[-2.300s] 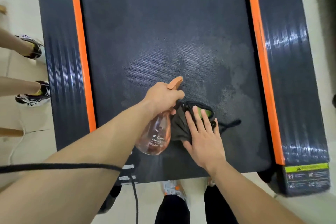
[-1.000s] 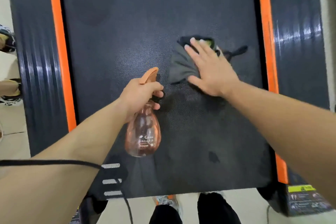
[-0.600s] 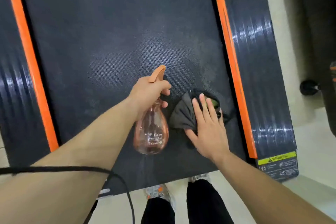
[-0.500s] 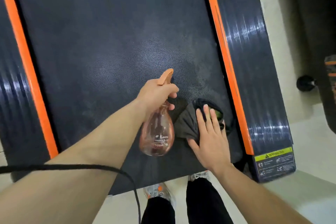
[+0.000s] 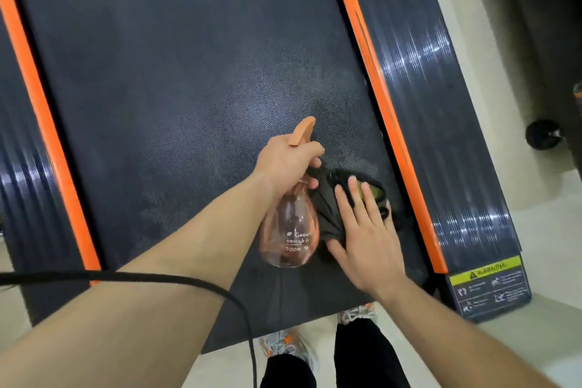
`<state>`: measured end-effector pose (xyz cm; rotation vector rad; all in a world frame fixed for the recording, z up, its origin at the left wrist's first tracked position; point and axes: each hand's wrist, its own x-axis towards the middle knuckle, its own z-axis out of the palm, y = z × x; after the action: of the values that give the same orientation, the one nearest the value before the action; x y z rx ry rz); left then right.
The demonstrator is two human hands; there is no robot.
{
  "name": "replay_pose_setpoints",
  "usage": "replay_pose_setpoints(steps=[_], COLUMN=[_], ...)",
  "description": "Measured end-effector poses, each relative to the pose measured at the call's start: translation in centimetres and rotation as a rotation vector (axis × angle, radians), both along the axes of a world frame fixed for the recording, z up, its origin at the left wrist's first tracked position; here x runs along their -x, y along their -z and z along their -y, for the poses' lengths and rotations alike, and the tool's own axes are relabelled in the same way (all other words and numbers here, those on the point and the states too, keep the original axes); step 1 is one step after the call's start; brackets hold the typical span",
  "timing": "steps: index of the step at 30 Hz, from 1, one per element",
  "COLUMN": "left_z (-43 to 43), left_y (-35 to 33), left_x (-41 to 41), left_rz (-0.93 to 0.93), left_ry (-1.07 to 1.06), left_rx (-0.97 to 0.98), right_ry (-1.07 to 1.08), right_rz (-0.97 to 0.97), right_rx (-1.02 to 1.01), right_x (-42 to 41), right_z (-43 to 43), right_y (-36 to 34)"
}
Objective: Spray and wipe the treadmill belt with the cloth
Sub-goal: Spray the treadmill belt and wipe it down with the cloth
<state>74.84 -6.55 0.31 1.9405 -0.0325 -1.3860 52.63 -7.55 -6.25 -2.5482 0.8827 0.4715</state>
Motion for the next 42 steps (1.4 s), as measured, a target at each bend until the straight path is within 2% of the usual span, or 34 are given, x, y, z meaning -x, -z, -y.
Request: replay_pose_setpoints(steps=[3, 7, 9, 12, 16, 19, 21, 24, 26, 29, 31, 34, 39, 42], left_z=[-0.1, -0.9, -1.2, -1.3, -0.6, -0.2, -0.1, -0.4, -0.6, -1.2, -1.5, -2.2, -4.3, -5.9], left_y=[0.5, 1.5, 2.2, 1.9, 0.1, 0.1, 0.3, 0.8, 0.4, -0.8, -1.5, -1.8, -0.9, -1.2], left_x=[-1.6, -3.9, -4.7, -5.1, -5.2, -5.5, -5.8, -6.0, -6.0, -6.1, -6.2, -6.3, -5.2, -4.1], left_rz=[0.046, 0.062, 0.048, 0.009, -0.019, -0.044, -0.037, 0.002, 0.005, -0.017, -0.027, -0.015, -0.021, -0.04], left_ry=[-0.06, -0.077, -0.089, -0.12, -0.119, -0.134, -0.148, -0.152, -0.132, -0.1, -0.086, -0.096, -0.071, -0.023], left_rx=[0.007, -0.013, -0.019, -0.022, -0.005, 0.003, 0.015, 0.003, 0.0, 0.001, 0.0, 0.001, -0.014, 0.002], right_ry=[-0.035, 0.089, 0.101, 0.097, 0.03, -0.006, 0.006, 0.012, 0.012, 0.024, 0.003, 0.042, 0.175, 0.101], right_rz=[0.061, 0.148, 0.144, 0.141, 0.006, -0.052, 0.021, 0.012, -0.001, 0.009, -0.081, -0.124, -0.061, -0.055], right_rx=[0.001, 0.023, 0.072, 0.114, 0.046, -0.009, 0.019, 0.088, 0.126, 0.072, 0.026, 0.041, 0.024, 0.088], right_x=[-7.6, -19.8, -21.9, -16.9, -6.0, -9.4, -15.5, -21.0, -18.8, -11.5, -8.2, -10.4, -18.4, -15.3], right_z=[6.2, 14.3, 15.7, 12.3, 4.8, 7.8, 11.1, 14.2, 13.0, 8.6, 7.0, 8.3, 11.7, 9.4], right_y=[1.0, 1.6, 1.8, 1.4, -0.6, -0.2, 0.3, 0.8, 1.0, -0.2, -0.9, -1.0, -0.7, -0.4])
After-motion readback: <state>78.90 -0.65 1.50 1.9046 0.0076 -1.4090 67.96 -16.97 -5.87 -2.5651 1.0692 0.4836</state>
